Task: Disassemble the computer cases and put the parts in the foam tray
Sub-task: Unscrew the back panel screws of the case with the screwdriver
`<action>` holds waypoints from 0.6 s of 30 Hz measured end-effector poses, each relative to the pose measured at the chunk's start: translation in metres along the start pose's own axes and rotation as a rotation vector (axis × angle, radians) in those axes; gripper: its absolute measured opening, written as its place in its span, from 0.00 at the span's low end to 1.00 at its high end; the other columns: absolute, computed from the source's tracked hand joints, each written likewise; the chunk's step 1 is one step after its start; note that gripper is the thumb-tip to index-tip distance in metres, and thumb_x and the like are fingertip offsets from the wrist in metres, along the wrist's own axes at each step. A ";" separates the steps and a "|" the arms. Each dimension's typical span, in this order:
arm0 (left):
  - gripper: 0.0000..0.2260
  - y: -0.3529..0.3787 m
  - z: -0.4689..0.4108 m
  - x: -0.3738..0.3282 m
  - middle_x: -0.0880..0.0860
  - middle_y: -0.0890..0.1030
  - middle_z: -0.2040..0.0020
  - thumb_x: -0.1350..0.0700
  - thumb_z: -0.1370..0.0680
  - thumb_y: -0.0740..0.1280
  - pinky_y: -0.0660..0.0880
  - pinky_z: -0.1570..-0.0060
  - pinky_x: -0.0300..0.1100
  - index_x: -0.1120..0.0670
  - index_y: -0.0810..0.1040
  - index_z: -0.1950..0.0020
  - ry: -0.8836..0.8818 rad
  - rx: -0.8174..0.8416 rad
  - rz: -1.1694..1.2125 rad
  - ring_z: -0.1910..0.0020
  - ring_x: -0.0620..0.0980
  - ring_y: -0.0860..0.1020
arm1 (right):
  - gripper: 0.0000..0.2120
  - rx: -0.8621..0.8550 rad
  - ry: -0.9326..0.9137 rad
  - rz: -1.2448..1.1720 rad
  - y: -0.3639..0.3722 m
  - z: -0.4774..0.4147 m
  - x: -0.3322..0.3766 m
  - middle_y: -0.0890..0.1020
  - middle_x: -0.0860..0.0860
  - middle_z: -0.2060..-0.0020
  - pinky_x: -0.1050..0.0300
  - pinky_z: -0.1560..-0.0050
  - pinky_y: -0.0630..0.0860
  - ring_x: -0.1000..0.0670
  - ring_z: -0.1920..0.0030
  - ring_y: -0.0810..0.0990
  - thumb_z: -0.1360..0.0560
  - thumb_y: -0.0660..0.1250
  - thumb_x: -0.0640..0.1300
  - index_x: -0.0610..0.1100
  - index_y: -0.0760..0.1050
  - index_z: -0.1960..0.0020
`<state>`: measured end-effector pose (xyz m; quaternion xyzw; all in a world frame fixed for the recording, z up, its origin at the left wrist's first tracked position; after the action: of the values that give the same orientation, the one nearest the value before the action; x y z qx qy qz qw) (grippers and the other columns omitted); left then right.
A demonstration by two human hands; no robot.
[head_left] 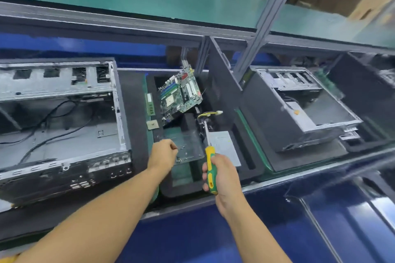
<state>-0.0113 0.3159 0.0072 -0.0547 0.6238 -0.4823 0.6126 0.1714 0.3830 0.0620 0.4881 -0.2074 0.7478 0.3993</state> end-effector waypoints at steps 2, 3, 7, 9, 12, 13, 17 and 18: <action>0.05 0.009 -0.012 -0.002 0.54 0.86 0.52 0.61 0.23 0.70 0.79 0.47 0.47 0.56 0.85 0.50 0.011 0.000 -0.050 0.49 0.54 0.82 | 0.14 0.012 -0.001 0.016 -0.008 -0.010 0.002 0.79 0.49 0.67 0.58 0.75 0.68 0.52 0.72 0.74 0.29 0.60 0.48 0.44 0.74 0.47; 0.07 0.012 -0.016 -0.001 0.55 0.85 0.51 0.62 0.23 0.69 0.79 0.46 0.47 0.56 0.85 0.49 0.004 0.002 -0.059 0.48 0.55 0.82 | 0.12 0.022 0.000 0.022 -0.009 -0.014 0.002 0.79 0.49 0.67 0.58 0.75 0.68 0.52 0.72 0.73 0.27 0.60 0.47 0.44 0.73 0.47; 0.15 0.013 -0.021 0.002 0.56 0.84 0.46 0.64 0.22 0.63 0.78 0.44 0.47 0.55 0.82 0.39 -0.048 0.014 -0.028 0.46 0.57 0.81 | 0.07 0.040 0.025 0.014 -0.008 -0.024 0.001 0.79 0.49 0.67 0.58 0.74 0.67 0.52 0.71 0.73 0.21 0.58 0.41 0.44 0.73 0.46; 0.17 0.009 -0.017 -0.005 0.52 0.84 0.45 0.64 0.21 0.62 0.76 0.45 0.44 0.55 0.79 0.34 0.003 0.040 -0.031 0.44 0.54 0.79 | 0.08 0.039 0.035 -0.004 -0.004 -0.026 0.001 0.79 0.50 0.67 0.58 0.74 0.68 0.53 0.71 0.74 0.20 0.58 0.41 0.44 0.74 0.45; 0.16 -0.004 -0.006 -0.027 0.50 0.85 0.47 0.62 0.20 0.63 0.78 0.50 0.42 0.54 0.78 0.34 0.158 0.148 -0.007 0.48 0.47 0.82 | 0.07 0.029 0.030 -0.057 0.008 -0.023 0.003 0.80 0.50 0.66 0.58 0.75 0.68 0.52 0.71 0.75 0.20 0.59 0.42 0.45 0.75 0.46; 0.14 -0.009 0.000 -0.035 0.50 0.86 0.52 0.62 0.20 0.63 0.79 0.56 0.41 0.53 0.77 0.35 0.192 0.223 0.046 0.54 0.46 0.84 | 0.07 0.031 0.026 -0.075 0.014 -0.021 0.004 0.80 0.49 0.66 0.58 0.75 0.68 0.52 0.70 0.75 0.20 0.59 0.42 0.45 0.75 0.47; 0.11 -0.053 0.026 -0.062 0.45 0.85 0.60 0.59 0.19 0.62 0.82 0.55 0.45 0.49 0.78 0.40 0.417 0.352 -0.005 0.62 0.43 0.84 | 0.07 0.071 0.009 -0.156 0.045 -0.002 0.001 0.79 0.48 0.66 0.59 0.75 0.67 0.53 0.71 0.74 0.21 0.60 0.44 0.45 0.76 0.49; 0.14 -0.071 0.032 -0.064 0.43 0.85 0.56 0.61 0.21 0.61 0.80 0.51 0.43 0.49 0.79 0.40 0.487 0.310 -0.090 0.58 0.40 0.83 | 0.07 0.089 0.008 -0.178 0.055 0.005 -0.002 0.79 0.48 0.67 0.59 0.76 0.67 0.53 0.72 0.74 0.21 0.60 0.44 0.44 0.75 0.49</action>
<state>-0.0064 0.3030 0.1069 0.1296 0.6681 -0.5975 0.4240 0.1304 0.3463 0.0667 0.5189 -0.1280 0.7199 0.4429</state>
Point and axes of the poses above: each hand's wrist, its own z-axis away from the middle knuckle, its own y-axis out of the palm, x = y × z, the point moved 6 cm from there along -z, towards the middle knuckle
